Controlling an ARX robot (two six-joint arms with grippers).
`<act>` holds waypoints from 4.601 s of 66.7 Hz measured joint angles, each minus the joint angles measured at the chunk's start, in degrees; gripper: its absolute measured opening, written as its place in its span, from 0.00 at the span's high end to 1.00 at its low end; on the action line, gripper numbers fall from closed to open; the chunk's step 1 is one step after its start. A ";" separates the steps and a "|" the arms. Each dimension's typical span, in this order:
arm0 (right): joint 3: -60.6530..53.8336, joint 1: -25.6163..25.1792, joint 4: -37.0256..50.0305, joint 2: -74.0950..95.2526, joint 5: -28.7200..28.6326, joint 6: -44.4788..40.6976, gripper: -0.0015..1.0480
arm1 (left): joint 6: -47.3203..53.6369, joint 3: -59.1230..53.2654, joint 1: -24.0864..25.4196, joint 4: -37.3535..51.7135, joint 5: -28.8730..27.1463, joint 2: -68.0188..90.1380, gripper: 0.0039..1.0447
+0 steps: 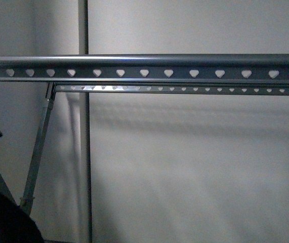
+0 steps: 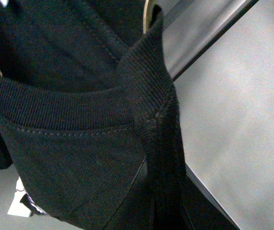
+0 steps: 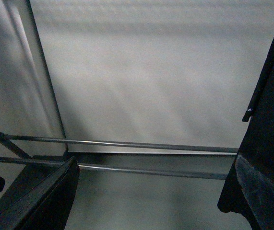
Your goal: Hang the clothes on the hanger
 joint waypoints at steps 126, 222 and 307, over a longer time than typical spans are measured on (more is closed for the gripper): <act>0.00 0.02 0.00 0.00 0.02 0.00 0.07 | 48.46 -4.33 -4.07 -0.37 67.89 -10.14 0.96; 0.04 -0.37 -0.20 0.26 -1.66 0.90 0.07 | 120.67 51.58 -10.38 -49.83 75.93 23.10 0.96; 64.15 -3.96 6.60 86.51 -24.55 -71.25 0.24 | 121.00 51.58 -10.19 -49.81 75.52 23.10 0.96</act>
